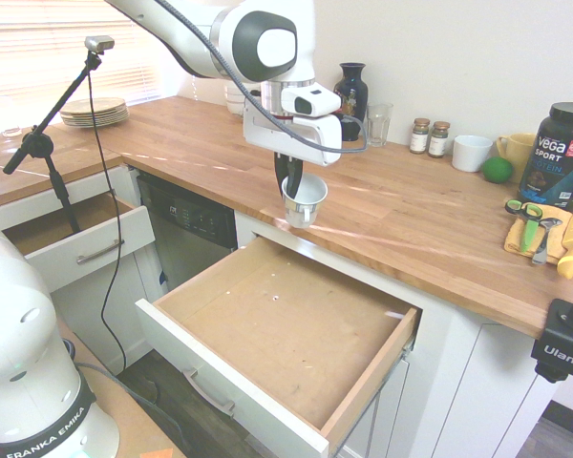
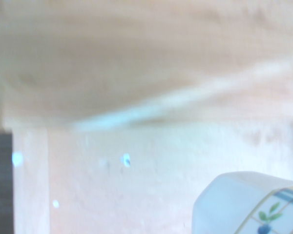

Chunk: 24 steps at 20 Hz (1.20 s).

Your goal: Put mug in the drawer

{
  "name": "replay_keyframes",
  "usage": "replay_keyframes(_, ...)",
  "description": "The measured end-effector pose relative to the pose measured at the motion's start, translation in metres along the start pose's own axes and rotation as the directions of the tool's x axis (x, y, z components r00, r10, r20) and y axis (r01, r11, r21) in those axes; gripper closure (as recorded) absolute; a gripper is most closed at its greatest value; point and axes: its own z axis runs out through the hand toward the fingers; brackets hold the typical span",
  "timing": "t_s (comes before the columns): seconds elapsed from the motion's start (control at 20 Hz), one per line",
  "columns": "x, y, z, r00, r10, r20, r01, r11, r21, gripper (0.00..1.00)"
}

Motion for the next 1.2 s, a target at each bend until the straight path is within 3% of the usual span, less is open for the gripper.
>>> replay_keyframes(0.3, -0.016, 0.038, 0.051, 0.999, 0.028, 0.026, -0.028, 0.999, -0.019, 1.00)
replay_keyframes(0.6, -0.024, 0.057, 0.134, 0.998, 0.051, 0.038, -0.050, 0.998, -0.030, 1.00)
replay_keyframes(1.2, -0.025, 0.058, 0.242, 0.996, 0.063, 0.071, -0.056, 0.994, -0.095, 1.00)
